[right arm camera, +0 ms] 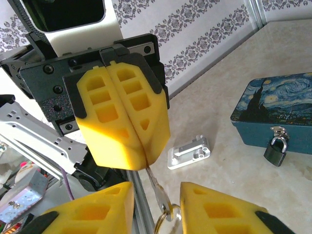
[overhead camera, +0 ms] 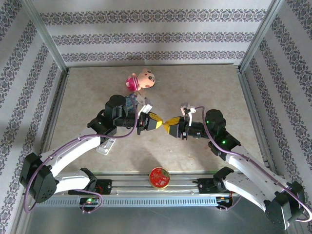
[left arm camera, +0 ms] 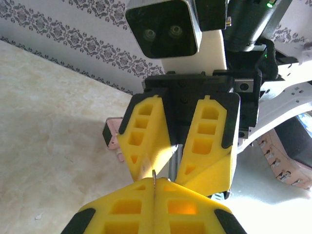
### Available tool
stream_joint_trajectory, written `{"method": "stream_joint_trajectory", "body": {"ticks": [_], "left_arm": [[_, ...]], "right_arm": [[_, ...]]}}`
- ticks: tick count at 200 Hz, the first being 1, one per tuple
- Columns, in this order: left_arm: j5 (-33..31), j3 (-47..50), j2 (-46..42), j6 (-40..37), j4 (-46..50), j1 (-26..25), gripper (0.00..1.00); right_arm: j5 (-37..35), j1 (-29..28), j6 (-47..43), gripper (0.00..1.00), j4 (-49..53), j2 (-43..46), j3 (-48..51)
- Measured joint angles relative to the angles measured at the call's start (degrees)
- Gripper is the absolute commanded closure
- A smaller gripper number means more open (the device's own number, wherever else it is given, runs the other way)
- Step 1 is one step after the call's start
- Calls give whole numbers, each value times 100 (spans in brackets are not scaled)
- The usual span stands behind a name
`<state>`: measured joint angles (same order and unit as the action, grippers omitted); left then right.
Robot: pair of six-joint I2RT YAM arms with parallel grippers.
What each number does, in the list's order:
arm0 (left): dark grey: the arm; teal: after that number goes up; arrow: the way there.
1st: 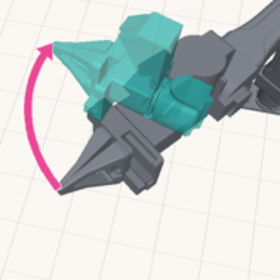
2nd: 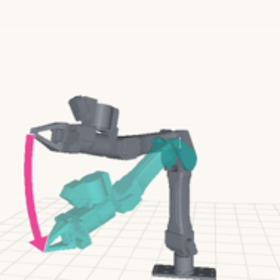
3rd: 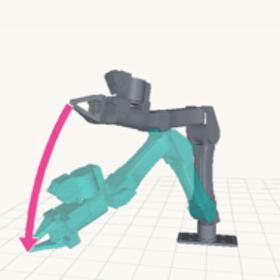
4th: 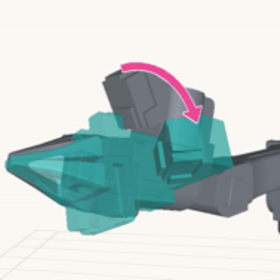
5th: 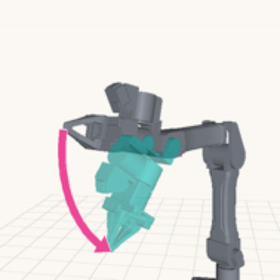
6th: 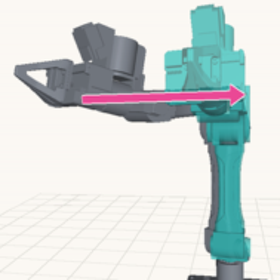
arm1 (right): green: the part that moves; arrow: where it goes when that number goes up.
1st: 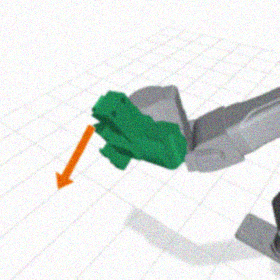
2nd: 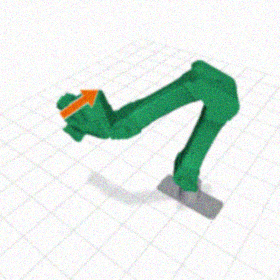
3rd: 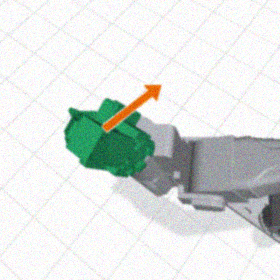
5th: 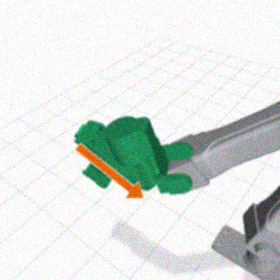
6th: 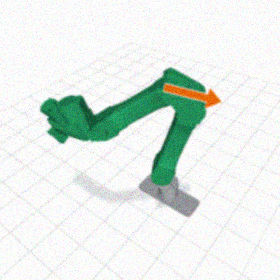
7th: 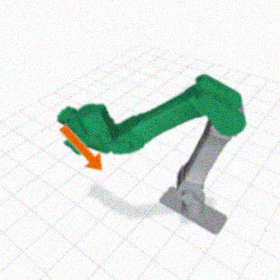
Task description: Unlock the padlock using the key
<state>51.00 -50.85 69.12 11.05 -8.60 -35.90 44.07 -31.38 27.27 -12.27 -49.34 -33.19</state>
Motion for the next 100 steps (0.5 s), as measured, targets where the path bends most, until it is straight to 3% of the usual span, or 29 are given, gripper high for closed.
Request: {"method": "stream_joint_trajectory", "body": {"ticks": [23,54,76,84,100], "left_arm": [[4,28,0,90,-96,4,100],[81,39,0,219,-140,39,100],[107,50,2,323,-170,68,100],[105,50,4,367,-190,74,89],[15,50,7,483,-236,81,51]], "right_arm": [[17,0,15,81,0,0,0],[13,2,11,100,-9,0,13],[11,0,17,100,-37,0,17],[2,0,17,100,-44,0,17],[-22,0,9,100,-20,7,17]]}}
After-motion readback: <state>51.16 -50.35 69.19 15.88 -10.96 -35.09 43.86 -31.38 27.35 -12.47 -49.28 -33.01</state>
